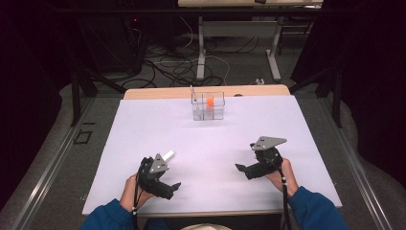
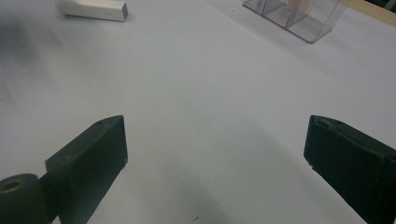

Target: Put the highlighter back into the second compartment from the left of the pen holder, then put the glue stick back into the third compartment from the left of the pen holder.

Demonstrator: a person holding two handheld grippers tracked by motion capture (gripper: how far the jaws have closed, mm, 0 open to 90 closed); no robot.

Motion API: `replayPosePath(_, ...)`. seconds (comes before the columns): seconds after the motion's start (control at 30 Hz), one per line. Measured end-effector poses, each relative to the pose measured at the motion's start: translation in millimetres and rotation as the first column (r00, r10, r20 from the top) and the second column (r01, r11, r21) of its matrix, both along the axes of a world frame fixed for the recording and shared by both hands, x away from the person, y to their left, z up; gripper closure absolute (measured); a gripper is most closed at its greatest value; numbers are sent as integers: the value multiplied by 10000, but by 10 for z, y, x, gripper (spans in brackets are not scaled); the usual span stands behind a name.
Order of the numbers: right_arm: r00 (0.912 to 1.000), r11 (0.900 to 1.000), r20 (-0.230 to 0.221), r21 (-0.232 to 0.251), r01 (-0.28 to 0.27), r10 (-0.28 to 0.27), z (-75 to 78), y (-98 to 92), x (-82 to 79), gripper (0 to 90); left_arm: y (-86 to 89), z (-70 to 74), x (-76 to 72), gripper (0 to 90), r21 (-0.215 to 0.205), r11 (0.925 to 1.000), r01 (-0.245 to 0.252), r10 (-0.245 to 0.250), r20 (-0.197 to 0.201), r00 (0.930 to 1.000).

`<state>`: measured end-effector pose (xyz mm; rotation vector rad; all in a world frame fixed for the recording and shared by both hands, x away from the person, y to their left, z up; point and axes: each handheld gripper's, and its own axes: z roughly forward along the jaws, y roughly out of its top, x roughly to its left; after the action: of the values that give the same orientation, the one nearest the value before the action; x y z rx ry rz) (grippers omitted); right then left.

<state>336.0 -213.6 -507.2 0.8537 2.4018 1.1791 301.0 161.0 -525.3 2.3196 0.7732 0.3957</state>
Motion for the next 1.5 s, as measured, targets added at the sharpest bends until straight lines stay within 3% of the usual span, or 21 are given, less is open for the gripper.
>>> replayPosePath(0.27,9995,9992,-167,308,261,-256,-33,-106,-91,40,-3,-6,3,2,-27,10000,10,-10,-31,10000)
replayPosePath(0.4,9991,9996,-369,180,223,-216,-43,-152,-124,28,-2,-9,5,2,-32,10000,0,0,-37,10000)
replayPosePath(1.03,9987,9993,-405,173,327,-320,-86,-235,-182,18,0,1,2,2,-11,10000,2,-2,39,10000)
replayPosePath(1.13,9989,9992,-322,197,339,-333,-87,-233,-183,18,18,12,8,2,30,10000,48,-47,-122,9999)
replayPosePath(1.2,9989,9994,-352,157,323,-318,-81,-235,-184,18,19,12,2,2,-15,10000,-72,72,69,10000)
replayPosePath(1.4,9991,9997,-357,67,238,-236,-76,-228,-189,18,60,43,11,2,-98,9996,-256,257,127,9996)
replayPosePath(1.5,9991,9997,-358,121,211,-206,-81,-227,-187,18,91,64,22,2,117,9993,-351,348,186,9992)
